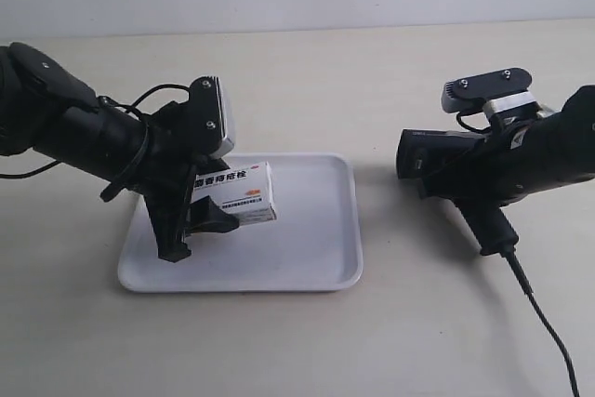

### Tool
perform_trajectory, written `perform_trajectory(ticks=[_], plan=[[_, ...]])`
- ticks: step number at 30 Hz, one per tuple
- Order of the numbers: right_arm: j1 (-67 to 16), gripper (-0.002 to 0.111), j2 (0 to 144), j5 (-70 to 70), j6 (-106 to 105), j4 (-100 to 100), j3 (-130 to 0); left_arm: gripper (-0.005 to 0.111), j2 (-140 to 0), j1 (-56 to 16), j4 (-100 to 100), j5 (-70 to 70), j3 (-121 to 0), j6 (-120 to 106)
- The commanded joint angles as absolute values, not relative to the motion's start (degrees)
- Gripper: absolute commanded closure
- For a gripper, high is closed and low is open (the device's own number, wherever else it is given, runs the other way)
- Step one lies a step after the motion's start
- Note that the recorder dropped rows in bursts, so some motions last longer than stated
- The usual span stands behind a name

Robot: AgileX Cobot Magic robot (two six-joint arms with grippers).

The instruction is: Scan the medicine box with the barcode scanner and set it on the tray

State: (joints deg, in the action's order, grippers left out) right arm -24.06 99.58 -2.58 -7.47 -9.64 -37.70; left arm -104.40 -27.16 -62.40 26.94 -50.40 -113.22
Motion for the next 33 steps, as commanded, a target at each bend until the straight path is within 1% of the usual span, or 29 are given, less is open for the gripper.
perform_trajectory(ticks=[1, 5, 6, 8, 10, 14, 15, 16, 18, 19, 22, 24, 26, 29, 30, 32, 33], plan=[[-23.6, 0.087, 100.9, 0.0, -7.3, -10.5, -38.2, 0.106, -106.8, -27.4, -63.9, 26.4, -50.7, -113.8], [-23.6, 0.063, 101.3, 0.0, -7.3, -10.5, -38.2, 0.105, -109.7, -27.4, -67.8, 24.2, -50.7, -115.7], [-23.6, 0.058, 101.3, 0.0, -7.3, -10.5, -38.2, 0.104, -110.1, -27.4, -68.1, 24.2, -50.8, -115.7], [-23.6, 0.049, 101.3, 0.0, -7.2, -10.5, -38.2, 0.097, -110.9, -27.4, -68.1, 24.4, -51.2, -115.7], [-23.6, 0.04, 101.3, 0.0, -5.7, -10.9, -38.2, 0.085, -111.4, -27.4, -68.3, 24.7, -51.4, -115.3], [-23.6, 0.022, 101.2, 0.0, -4.4, -11.2, -38.2, 0.048, -112.4, -27.4, -69.9, 24.7, -51.4, -115.1], [-23.6, 0.019, 100.8, 0.0, -4.4, -11.3, -38.2, 0.041, -112.6, -27.4, -70.4, 24.5, -51.4, -115.0], [-23.6, 0.016, 99.9, -1.1, -4.6, -11.3, -38.2, 0.032, -112.7, -27.4, -70.4, 24.9, -51.4, -115.0], [-23.6, 0.015, 97.6, -3.0, -5.0, -11.3, -38.2, 0.021, -112.6, -27.4, -69.9, 24.9, -51.4, -115.3], [-23.6, 0.015, 95.1, -4.3, -5.0, -11.3, -38.2, 0.015, -112.4, -27.4, -69.9, 24.9, -51.4, -115.3], [-23.6, 0.015, 87.4, -7.6, -5.0, -11.3, -38.2, 0.005, -110.4, -27.4, -70.7, 24.9, -51.4, -114.0], [-23.6, 0.018, 80.8, -10.2, -5.2, -11.3, -38.2, 0.002, -107.9, -27.3, -70.7, 24.9, -51.4, -110.3], [-23.6, 0.023, 74.5, -12.3, -5.6, -11.3, -38.2, 0.002, -104.5, -27.2, -70.6, 24.9, -51.4, -106.7], [-23.6, 0.042, 64.7, -14.0, -5.6, -12.1, -37.5, 0.005, -97.2, -26.7, -67.9, 27.2, -51.4, -98.9], [-23.6, 0.051, 61.1, -13.6, -5.6, -12.1, -36.8, 0.007, -94.6, -26.1, -66.6, 29.1, -51.4, -96.3], [-23.6, 0.071, 54.1, -12.4, -5.6, -12.1, -34.6, 0.018, -89.7, -24.5, -64.0, 33.2, -51.4, -90.7], [-23.6, 0.08, 50.6, -12.1, -5.6, -12.1, -33.2, 0.027, -87.1, -23.4, -62.9, 35.9, -51.4, -88.5]])
